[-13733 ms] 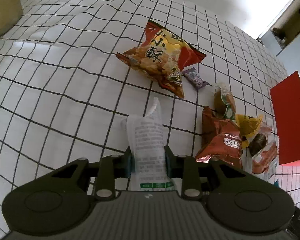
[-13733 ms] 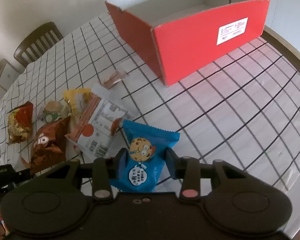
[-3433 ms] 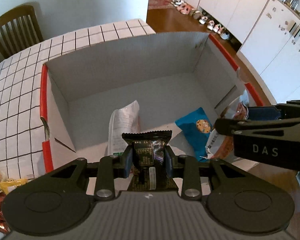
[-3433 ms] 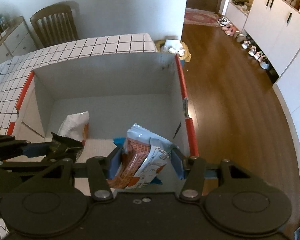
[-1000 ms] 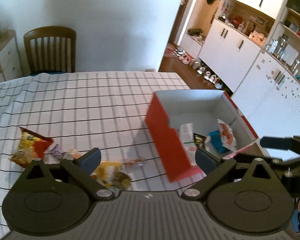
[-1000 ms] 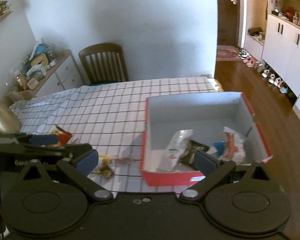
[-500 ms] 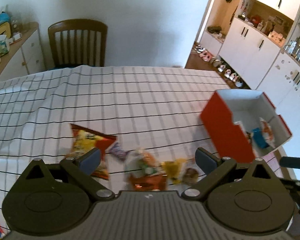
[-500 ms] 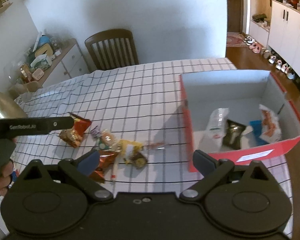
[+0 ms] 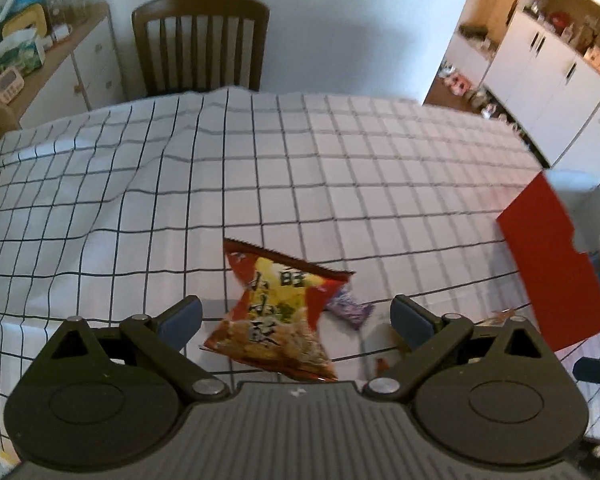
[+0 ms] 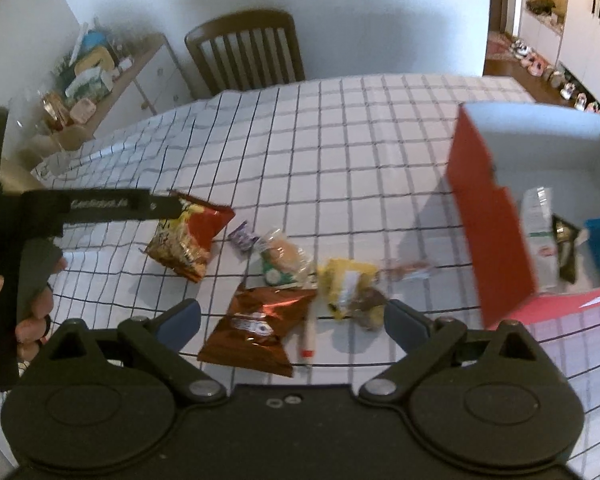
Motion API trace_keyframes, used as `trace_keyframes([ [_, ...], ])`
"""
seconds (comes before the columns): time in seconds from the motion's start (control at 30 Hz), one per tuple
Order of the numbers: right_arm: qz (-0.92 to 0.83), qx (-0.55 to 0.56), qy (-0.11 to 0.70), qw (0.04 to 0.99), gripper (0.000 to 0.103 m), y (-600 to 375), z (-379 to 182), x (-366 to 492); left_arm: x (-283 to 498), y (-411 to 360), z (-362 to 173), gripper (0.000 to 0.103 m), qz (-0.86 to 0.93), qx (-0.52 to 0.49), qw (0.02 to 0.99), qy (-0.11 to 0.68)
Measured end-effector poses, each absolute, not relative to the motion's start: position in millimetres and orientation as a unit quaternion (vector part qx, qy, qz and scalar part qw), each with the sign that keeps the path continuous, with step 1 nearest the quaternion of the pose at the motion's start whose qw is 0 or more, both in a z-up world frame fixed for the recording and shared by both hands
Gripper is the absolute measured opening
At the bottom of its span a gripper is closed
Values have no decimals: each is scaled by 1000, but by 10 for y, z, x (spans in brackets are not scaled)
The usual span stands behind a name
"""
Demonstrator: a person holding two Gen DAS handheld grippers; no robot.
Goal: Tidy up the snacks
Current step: 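Withdraw both tools from the box toward the remaining snacks, then grasp the yellow-red chip bag with the left tool while the right tool grasps the red-brown bag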
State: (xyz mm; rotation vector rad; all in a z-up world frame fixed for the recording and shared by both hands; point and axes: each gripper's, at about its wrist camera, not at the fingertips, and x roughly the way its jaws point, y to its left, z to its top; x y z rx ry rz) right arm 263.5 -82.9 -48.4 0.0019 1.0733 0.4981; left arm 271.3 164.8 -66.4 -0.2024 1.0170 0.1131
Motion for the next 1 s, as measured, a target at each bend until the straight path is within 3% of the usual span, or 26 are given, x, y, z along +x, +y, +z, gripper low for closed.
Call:
trace_keyframes([
  [0.5, 191, -11, 564, 803, 97, -273, -1070, 2893, 3065, 1645, -1251, 101, 48, -52, 838, 541],
  [0.8, 163, -28, 580, 797, 88, -147, -1292, 2874, 3116, 1723, -1458, 100, 69, -62, 828, 553],
  [0.83, 162, -28, 580, 798, 87, -141, -1296, 2871, 3117, 1728, -1468, 99, 70, -64, 828, 553],
  [0.9, 163, -30, 580, 797, 85, -127, -1300, 2868, 3127, 1743, -1483, 84, 68, -66, 828, 553],
  [1.0, 166, -26, 583, 795, 77, -116, -1309, 2864, 3126, 1752, -1491, 80, 66, -64, 830, 551],
])
